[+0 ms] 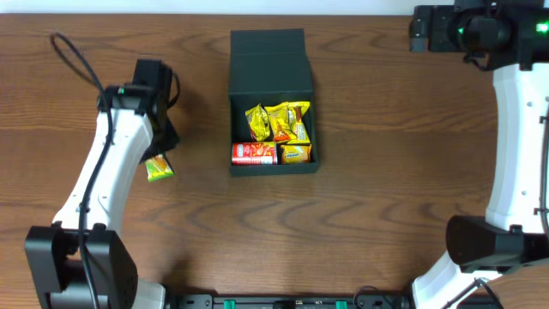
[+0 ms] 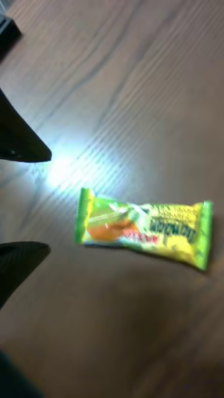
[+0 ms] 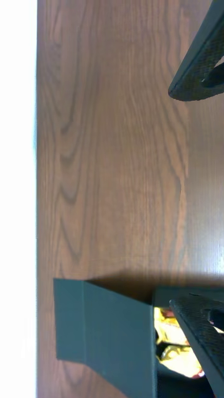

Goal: Pack container
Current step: 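Move the left gripper to the green Apollo Pandan snack and grasp it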

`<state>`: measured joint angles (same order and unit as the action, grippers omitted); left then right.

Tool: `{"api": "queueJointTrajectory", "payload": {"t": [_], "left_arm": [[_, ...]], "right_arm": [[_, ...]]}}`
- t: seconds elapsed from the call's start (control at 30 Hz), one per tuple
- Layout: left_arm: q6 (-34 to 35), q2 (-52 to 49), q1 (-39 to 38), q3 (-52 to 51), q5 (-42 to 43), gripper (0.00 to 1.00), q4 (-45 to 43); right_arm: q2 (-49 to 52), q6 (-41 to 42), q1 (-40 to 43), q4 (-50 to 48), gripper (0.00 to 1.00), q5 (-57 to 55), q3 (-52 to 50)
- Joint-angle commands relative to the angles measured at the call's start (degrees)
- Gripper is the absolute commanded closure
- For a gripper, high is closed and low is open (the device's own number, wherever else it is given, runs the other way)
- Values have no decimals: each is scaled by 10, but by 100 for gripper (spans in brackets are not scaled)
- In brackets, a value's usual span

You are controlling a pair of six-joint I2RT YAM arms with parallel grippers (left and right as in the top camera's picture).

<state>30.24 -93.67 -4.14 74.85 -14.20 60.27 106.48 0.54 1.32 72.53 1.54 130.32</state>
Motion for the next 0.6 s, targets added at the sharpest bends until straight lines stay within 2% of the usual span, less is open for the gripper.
{"api": "queueJointTrajectory", "payload": {"t": [0.0,0.1,0.37,0.57], "left_arm": [[10,14,1,-54,-18,50,-36],[10,14,1,-96,-18,39,-79],[-1,9,54,-148,5,24,-191],[-48,-31,75,-148,93,21,-265]], "right_arm": [[11,-10,18,1,1,0,-4],[25,-10,28,4,1,5,-4],[43,-10,55,5,1,35,-4],[44,-10,65,5,1,35,-4]]}}
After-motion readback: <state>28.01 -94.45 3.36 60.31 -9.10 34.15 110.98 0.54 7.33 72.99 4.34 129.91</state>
